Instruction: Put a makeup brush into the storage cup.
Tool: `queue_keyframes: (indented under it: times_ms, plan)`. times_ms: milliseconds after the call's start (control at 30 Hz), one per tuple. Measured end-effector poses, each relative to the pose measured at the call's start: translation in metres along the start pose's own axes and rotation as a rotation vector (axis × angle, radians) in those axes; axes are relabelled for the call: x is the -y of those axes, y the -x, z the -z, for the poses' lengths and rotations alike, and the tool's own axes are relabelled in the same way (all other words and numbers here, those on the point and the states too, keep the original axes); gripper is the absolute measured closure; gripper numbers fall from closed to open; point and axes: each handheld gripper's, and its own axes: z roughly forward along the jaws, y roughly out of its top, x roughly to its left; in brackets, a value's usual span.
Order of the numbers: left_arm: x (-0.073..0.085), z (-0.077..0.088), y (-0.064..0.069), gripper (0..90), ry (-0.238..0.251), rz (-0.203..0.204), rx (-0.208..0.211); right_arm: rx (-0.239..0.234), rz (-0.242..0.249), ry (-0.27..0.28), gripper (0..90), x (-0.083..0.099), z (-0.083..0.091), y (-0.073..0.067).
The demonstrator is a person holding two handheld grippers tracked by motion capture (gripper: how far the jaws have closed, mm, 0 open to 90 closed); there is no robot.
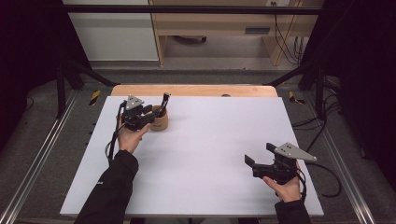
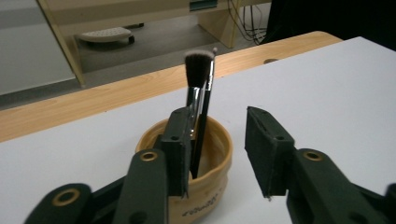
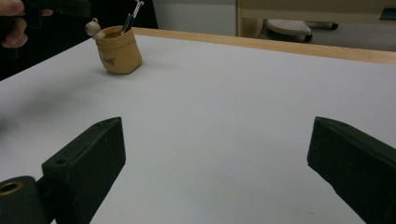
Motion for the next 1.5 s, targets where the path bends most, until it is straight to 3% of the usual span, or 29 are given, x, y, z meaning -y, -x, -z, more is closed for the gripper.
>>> queue_keyframes:
  times_ms: [167,567,900,1167,1500]
  plan:
    - [0.001,0.021,0.004,49.7,0.024,-0.010,0.039,0.002,0.008,0.005,4.6,-0.001,0.001,0.001]
    - [0.016,0.059,0.007,32.8,0.032,-0.017,0.068,0.012,0.015,0.013,4.5,-0.003,0.003,0.001]
    - [0.031,0.082,0.011,24.2,0.029,-0.029,0.088,0.016,0.009,0.021,4.5,-0.004,0.006,0.001]
    - [0.042,0.098,0.022,14.9,0.035,-0.046,0.088,0.014,0.013,0.028,4.4,-0.005,0.007,0.000]
    - [0.068,0.108,0.023,10.9,0.029,-0.021,0.099,0.011,0.021,0.024,4.3,-0.005,0.007,0.000]
